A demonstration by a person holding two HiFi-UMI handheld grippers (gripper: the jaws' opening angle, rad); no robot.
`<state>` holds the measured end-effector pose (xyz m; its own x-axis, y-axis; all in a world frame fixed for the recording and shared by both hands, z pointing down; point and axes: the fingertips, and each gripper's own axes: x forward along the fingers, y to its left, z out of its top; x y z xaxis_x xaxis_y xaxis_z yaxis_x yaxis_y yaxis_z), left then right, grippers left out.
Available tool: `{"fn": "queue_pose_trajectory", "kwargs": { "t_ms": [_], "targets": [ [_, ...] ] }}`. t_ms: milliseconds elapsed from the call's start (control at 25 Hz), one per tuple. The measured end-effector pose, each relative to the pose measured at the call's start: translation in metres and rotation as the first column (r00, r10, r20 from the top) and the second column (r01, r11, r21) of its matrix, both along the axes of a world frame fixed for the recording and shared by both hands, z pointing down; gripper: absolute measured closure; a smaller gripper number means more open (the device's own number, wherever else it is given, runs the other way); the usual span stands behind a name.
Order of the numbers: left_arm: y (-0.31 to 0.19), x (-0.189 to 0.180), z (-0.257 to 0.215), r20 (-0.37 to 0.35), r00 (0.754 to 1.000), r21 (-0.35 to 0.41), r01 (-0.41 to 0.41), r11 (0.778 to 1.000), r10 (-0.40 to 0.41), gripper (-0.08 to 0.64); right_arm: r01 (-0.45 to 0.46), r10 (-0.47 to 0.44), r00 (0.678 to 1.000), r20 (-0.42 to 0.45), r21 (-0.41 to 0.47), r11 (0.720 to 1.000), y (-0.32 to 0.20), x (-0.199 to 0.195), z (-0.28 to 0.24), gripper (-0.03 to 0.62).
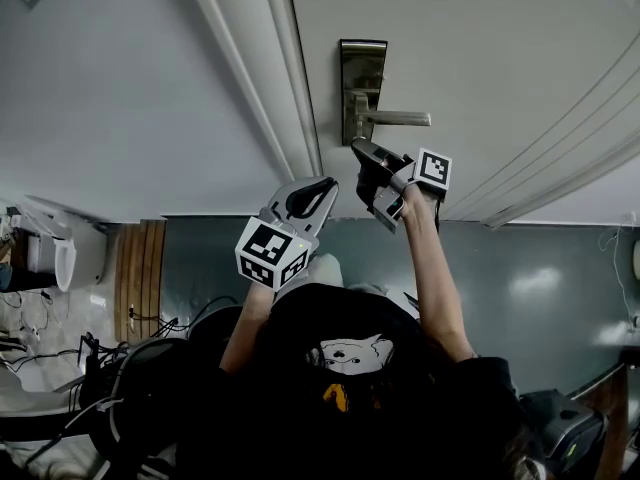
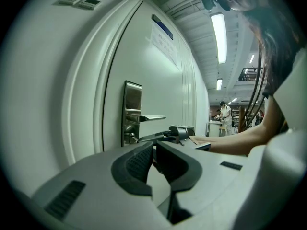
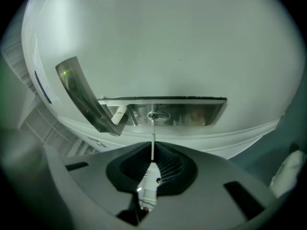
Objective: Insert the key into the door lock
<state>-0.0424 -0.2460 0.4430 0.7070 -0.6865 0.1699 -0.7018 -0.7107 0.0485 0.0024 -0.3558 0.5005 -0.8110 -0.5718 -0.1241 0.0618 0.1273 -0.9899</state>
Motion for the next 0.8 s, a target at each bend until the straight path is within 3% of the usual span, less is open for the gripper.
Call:
{"fn": "queue_pose_trajectory", "kwargs": {
  "t_ms": [600,800],
  "targets": [
    [-0.01,0.0,-0.002,-0.041,0.999,-0.01,0.006,1.0,-0.007,0.532,0.036,-0.034,0.997,0.064,-0.027,0.999,0.0,0.005,-0.005,0.571],
    [-0.009,-0.004,-0.004,-0.04,0.999,-0.009,0.021,1.0,-0.022,0.532,0.003,0.003,0.994,0.107,-0.052,0.999,-0.011,0.005,-0.008,0.568]
  ]
}}
